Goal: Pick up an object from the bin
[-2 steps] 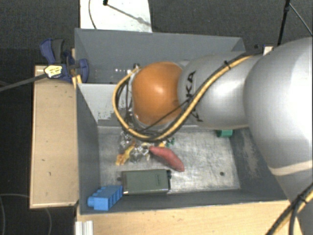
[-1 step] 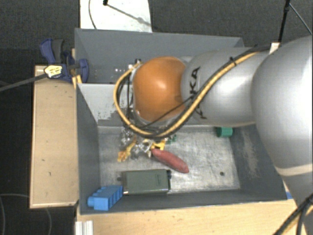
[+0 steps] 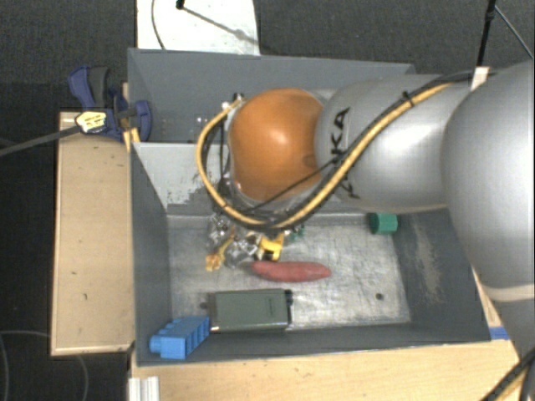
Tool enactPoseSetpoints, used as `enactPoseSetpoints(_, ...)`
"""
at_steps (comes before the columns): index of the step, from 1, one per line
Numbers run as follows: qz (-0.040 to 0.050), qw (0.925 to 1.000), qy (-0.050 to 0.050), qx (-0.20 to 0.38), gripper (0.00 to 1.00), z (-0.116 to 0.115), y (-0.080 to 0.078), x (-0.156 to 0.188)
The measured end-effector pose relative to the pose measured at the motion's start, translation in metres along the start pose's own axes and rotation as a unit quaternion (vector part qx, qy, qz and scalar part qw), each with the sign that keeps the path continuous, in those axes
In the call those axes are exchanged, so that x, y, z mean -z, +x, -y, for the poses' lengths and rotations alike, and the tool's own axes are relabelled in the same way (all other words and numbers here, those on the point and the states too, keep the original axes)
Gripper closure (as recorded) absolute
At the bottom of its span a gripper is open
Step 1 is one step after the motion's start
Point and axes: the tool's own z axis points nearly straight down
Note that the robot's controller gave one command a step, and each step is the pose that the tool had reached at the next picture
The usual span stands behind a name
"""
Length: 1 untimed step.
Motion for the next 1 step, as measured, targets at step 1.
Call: enactPoseSetpoints(1, 0.0025, 1.0, 0.001, -0.001, 1.0, 0.0004, -0.0008, 0.0141)
